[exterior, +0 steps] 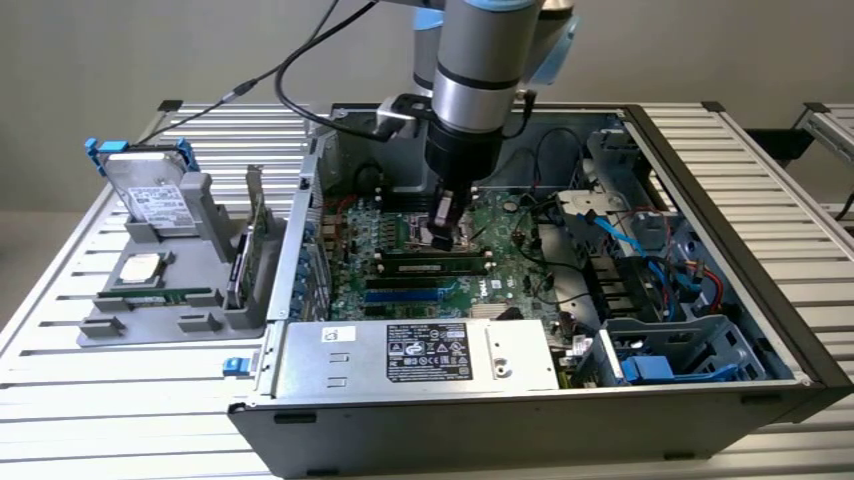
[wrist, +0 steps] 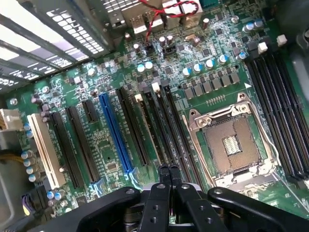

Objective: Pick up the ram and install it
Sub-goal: 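Press down the ram until it locks into place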

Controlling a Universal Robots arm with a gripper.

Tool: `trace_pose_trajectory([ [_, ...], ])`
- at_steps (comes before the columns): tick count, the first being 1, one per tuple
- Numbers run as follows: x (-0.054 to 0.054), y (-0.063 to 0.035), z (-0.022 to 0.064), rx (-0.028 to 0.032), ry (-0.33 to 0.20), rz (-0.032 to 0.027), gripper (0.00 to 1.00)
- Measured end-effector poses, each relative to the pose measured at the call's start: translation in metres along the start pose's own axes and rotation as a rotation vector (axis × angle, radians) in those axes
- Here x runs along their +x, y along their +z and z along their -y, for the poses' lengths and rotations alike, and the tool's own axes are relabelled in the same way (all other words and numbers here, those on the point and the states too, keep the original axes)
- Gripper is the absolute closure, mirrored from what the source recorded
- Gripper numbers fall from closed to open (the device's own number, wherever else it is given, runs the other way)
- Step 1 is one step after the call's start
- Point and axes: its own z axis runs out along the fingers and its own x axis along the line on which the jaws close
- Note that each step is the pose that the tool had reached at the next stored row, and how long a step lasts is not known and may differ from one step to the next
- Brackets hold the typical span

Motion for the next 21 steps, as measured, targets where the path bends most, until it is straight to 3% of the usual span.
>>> trace_pose_trajectory([
  [21, -0.0006, 0.0101, 0.0007, -0.0207, 0.368, 0.0266, 0.90],
])
